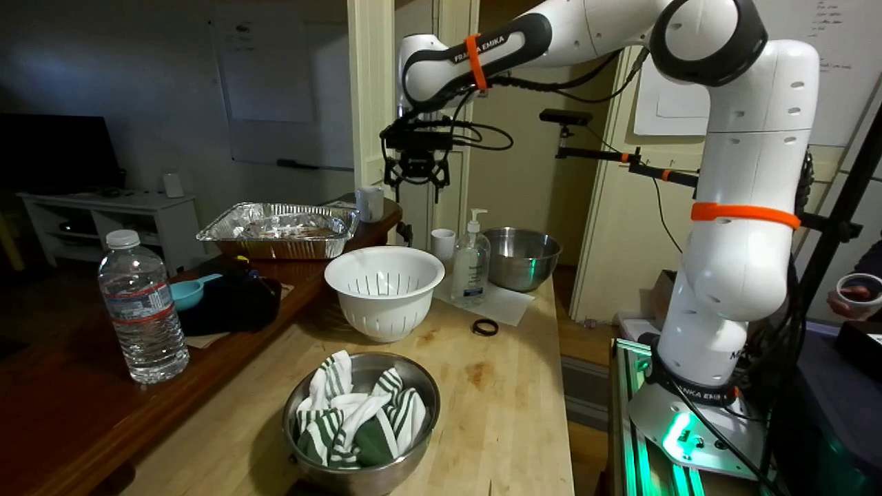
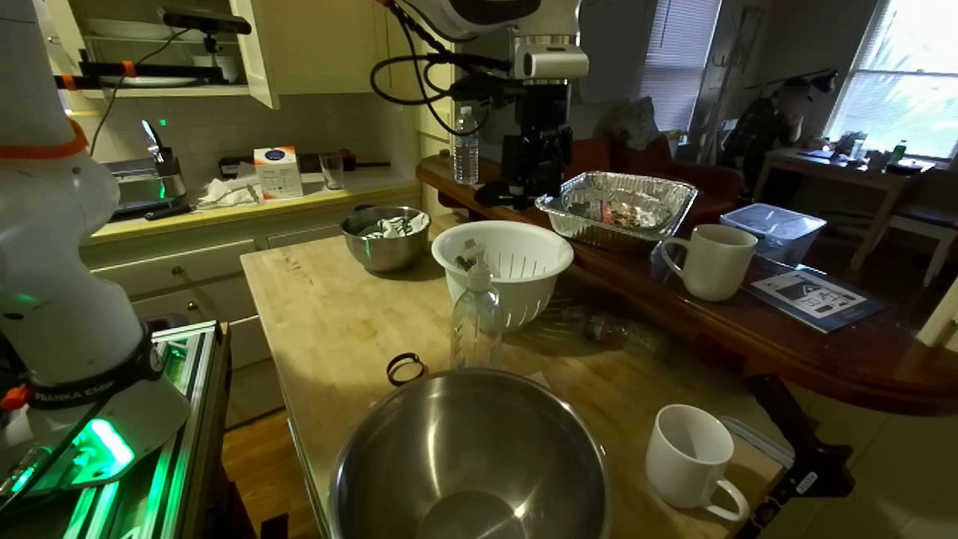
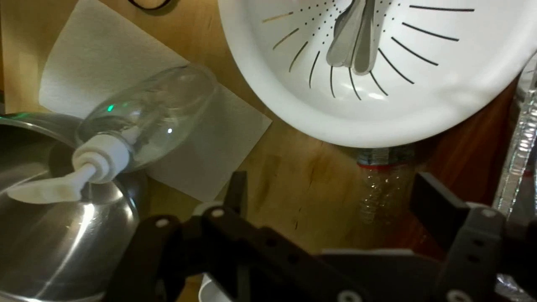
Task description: Move the foil containers to the left.
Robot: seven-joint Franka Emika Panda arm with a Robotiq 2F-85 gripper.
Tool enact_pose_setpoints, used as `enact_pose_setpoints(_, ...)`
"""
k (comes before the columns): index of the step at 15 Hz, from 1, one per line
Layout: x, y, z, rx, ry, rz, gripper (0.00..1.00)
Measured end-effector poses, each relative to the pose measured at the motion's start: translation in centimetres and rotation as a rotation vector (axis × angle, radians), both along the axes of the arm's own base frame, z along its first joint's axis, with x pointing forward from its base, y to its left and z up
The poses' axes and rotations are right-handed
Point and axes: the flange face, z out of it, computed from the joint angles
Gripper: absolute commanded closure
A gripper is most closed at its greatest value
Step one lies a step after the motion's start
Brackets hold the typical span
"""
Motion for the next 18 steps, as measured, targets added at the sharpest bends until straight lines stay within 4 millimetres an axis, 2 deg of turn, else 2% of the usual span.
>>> enact_pose_setpoints(3, 1.6, -0.4, -0.5, 0.022, -0.004, 0.025, 0.0)
enact_pose_setpoints(8, 2.4, -0.5, -0.6, 0.018, -0.037, 0.001, 0.0)
enact_pose_setpoints(10, 3.5, -0.5, -1.5, 0.012, -0.09, -0.022, 0.0)
enact_pose_setpoints(15, 7.1, -0.3, -5.6, 0.007, -0.147, -0.027, 0.0)
enact_pose_setpoints(18, 9.2, 0.8, -5.6, 0.002, -0.18, -0.005, 0.0)
